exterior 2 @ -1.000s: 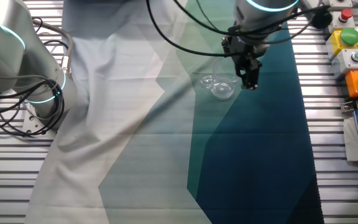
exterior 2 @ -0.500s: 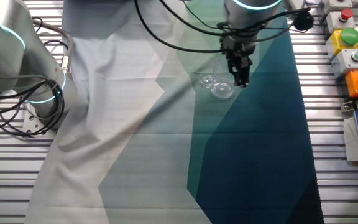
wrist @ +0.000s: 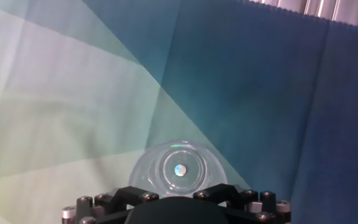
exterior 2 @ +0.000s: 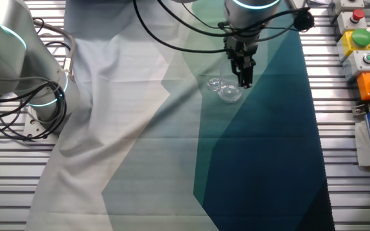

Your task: Pick up the cup

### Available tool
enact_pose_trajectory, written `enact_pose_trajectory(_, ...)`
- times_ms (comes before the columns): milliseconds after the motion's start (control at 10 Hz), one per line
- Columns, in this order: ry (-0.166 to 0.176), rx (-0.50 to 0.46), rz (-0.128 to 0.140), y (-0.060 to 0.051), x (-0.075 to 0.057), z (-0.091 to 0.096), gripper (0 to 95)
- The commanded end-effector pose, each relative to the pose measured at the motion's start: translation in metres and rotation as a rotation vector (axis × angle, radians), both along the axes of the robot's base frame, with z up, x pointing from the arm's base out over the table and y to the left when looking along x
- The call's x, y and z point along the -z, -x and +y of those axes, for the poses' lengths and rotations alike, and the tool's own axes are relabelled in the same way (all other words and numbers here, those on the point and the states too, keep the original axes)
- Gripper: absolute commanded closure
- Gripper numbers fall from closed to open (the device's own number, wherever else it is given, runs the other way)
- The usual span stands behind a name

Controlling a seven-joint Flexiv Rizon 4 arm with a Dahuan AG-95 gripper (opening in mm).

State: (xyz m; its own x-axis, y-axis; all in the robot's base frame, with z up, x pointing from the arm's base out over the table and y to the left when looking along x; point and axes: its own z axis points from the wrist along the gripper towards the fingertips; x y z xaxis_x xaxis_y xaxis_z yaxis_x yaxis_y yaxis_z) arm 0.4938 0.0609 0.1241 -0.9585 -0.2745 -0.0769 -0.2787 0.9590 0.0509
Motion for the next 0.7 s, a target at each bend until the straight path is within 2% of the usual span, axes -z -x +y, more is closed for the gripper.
enact_pose_trajectory(100,0.001,-0.003,-0.008,-0.0013,0.0048,-0.0004,0.0)
enact_pose_trajectory(700,0.001,-0.002,-0.022,-0.0017,0.0133,-0.0004,0.0)
